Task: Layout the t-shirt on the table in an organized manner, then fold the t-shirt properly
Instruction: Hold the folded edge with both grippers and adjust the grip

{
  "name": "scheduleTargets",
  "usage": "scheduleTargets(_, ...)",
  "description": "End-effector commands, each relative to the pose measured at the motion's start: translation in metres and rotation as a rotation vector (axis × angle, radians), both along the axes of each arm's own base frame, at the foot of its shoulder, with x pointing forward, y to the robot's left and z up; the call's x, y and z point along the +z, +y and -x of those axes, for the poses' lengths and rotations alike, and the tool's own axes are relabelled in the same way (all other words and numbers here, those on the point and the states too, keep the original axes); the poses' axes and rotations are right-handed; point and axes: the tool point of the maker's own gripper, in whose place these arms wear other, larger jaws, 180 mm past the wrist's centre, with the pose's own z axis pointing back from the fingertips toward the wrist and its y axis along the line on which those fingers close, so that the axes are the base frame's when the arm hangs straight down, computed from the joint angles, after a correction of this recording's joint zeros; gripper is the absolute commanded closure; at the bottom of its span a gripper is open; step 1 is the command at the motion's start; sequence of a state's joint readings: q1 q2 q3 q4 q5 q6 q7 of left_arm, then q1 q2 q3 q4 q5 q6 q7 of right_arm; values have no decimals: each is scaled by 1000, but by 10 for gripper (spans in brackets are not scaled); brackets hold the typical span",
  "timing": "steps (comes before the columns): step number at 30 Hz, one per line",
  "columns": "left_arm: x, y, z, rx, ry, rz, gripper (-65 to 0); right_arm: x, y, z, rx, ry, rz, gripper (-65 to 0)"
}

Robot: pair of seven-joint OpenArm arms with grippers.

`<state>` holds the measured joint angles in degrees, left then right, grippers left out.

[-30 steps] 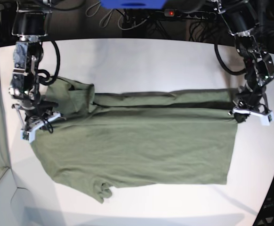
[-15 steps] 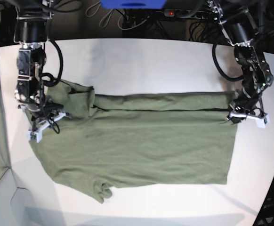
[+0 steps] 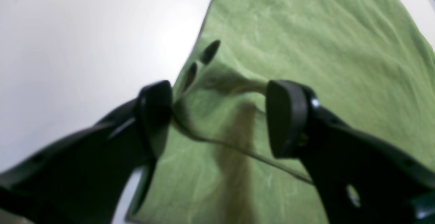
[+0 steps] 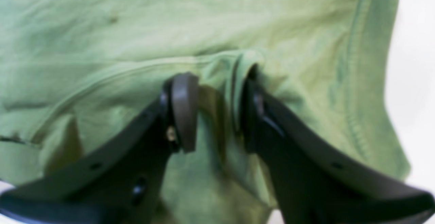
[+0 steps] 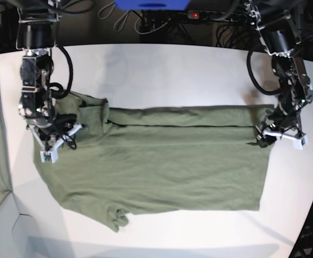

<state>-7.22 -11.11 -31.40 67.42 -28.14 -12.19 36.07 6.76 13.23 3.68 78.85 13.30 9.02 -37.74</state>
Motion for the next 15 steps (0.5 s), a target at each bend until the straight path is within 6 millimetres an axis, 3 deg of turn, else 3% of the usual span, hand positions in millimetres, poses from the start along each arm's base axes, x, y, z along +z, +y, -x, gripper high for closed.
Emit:
scheduleTargets(1, 24, 10, -10, 7, -68, -28, -432, 19, -6, -12, 0, -61, 14, -250)
scheduleTargets(8, 44, 6, 15, -20, -111, -108, -433, 14, -15, 4, 5, -42, 44, -356)
scheduleTargets(15, 14, 7, 37, -17, -33, -89, -433, 25, -15, 25, 10, -78, 59, -494)
